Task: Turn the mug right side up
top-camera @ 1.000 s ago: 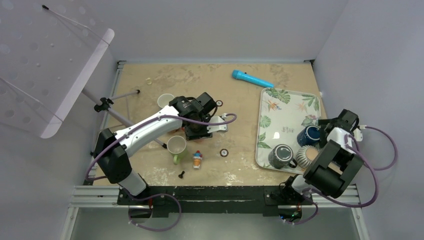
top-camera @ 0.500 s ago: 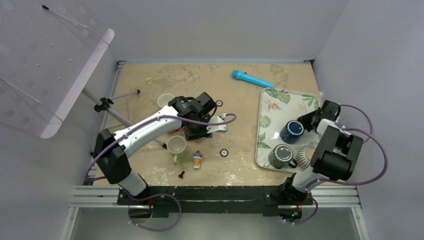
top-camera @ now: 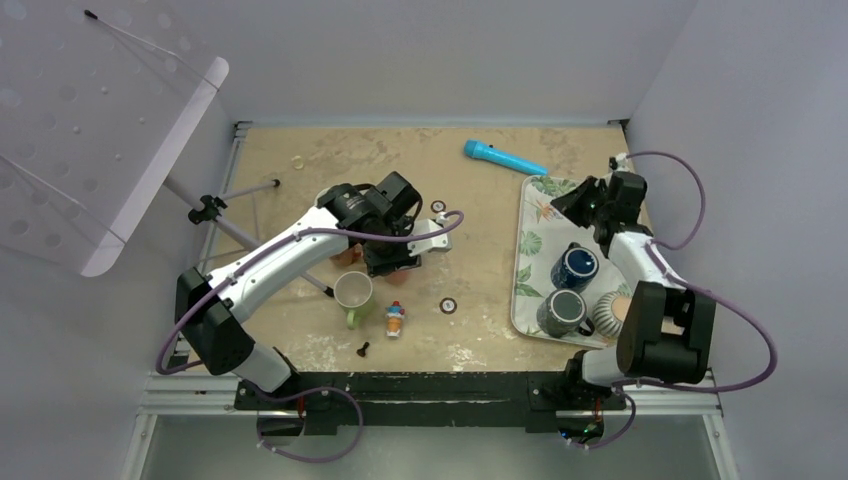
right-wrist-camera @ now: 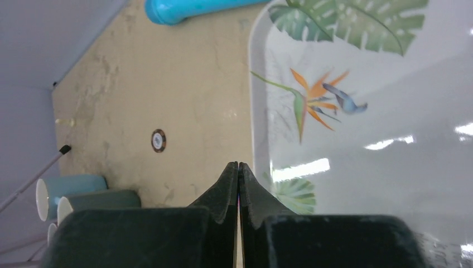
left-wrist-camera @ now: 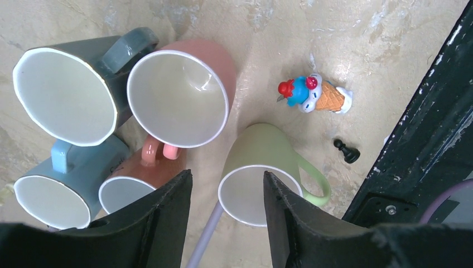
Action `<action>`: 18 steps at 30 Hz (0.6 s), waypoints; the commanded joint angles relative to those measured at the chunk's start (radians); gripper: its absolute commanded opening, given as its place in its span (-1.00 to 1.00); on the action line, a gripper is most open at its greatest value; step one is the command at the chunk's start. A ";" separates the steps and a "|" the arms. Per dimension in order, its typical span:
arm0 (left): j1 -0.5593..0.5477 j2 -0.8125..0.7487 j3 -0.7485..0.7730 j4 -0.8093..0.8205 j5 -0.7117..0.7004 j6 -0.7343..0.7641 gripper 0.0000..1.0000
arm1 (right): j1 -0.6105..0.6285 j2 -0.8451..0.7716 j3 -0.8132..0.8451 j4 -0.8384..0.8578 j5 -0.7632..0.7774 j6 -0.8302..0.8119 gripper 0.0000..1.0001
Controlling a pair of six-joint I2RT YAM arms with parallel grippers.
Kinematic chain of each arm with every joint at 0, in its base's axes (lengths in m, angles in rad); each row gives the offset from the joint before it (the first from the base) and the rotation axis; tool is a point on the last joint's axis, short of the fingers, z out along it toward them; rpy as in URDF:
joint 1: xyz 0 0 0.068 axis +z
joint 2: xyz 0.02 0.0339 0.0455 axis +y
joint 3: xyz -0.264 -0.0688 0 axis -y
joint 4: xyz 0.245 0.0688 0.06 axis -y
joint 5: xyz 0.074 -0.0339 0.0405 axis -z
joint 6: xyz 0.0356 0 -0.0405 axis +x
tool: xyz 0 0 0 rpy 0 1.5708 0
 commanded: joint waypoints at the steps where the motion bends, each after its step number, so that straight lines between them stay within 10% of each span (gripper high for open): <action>1: 0.013 -0.036 0.046 -0.015 0.043 -0.020 0.09 | 0.021 -0.036 0.074 0.004 0.001 -0.063 -1.00; 5: 0.016 -0.035 0.042 -0.024 0.042 -0.024 0.10 | 0.047 -0.008 0.236 -0.311 0.267 -0.164 -0.79; 7: 0.016 -0.036 0.037 -0.028 0.037 -0.024 0.13 | 0.050 0.013 0.320 -0.452 0.392 -0.199 -0.27; 9: 0.016 -0.037 0.031 -0.026 0.033 -0.027 0.16 | 0.057 0.021 0.376 -0.549 0.479 -0.222 0.72; 18: 0.016 -0.045 -0.022 -0.001 0.065 -0.072 0.18 | 0.061 0.072 0.335 -0.670 0.546 -0.199 0.96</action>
